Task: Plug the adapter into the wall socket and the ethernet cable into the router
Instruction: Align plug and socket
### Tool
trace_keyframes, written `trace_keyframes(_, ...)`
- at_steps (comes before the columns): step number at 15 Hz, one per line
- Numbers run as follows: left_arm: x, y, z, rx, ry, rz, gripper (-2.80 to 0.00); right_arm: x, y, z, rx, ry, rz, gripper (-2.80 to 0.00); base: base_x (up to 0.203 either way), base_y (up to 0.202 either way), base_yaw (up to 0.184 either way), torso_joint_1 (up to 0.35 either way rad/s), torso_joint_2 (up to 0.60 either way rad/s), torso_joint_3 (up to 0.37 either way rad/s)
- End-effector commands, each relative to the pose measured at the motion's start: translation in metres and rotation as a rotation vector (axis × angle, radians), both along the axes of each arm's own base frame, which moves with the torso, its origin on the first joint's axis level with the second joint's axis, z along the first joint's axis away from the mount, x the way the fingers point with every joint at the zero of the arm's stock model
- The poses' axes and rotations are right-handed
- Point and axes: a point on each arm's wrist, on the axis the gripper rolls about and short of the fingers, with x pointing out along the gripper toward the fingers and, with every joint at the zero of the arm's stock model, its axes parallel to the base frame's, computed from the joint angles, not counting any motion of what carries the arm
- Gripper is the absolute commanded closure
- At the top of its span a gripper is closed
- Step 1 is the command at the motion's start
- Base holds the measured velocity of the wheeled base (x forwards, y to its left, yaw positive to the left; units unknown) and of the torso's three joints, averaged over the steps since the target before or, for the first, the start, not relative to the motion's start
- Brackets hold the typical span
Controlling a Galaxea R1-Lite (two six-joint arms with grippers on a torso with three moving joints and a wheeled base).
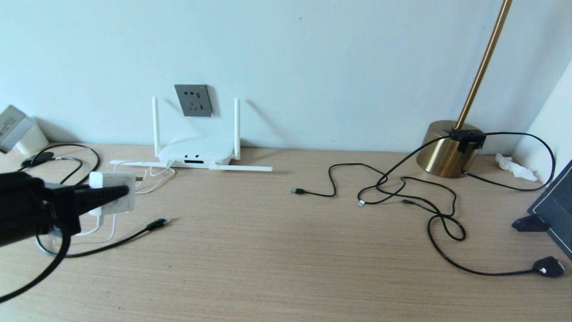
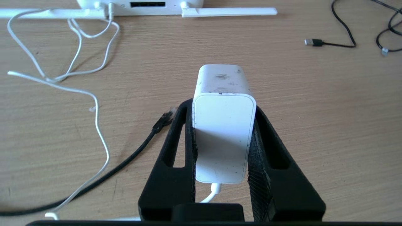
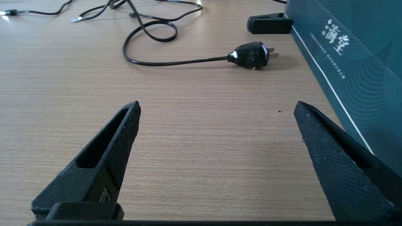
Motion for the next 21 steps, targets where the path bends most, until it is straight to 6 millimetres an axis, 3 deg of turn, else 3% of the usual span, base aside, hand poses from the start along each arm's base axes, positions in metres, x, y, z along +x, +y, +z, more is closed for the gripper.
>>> trace_keyframes(1,-0.007,0.000,0.001,-0.011,-0.012,0.026,0.00,0.001,0.000,-0.003,0.000,0.010,0.001,-2.80,0.000,0.000,0.000,0.000,0.00,0.000)
trace_keyframes(5,-0.013,0.000,-0.012,-0.006,0.001,0.027,0.00,0.001,0.000,-0.003,-0.004,0.012,0.000,-2.80,0.000,0.000,0.000,0.000,0.00,0.000)
trace_keyframes(11,0.004,0.002,-0.021,0.033,-0.012,0.116,0.00,0.001,0.000,-0.003,-0.012,0.012,0.003,-2.80,0.000,0.000,0.000,0.141,-0.40,-0.248)
trace_keyframes(16,0.051,0.003,-0.035,0.044,-0.047,0.161,0.00,0.001,0.000,-0.003,-0.006,0.012,-0.002,-2.80,0.000,0.000,0.000,0.212,-0.53,-0.317)
trace_keyframes(21,0.090,0.001,-0.071,0.051,-0.051,0.155,0.00,0.001,0.000,-0.003,-0.001,0.012,-0.002,-2.80,0.000,0.000,0.000,0.243,-0.57,-0.326)
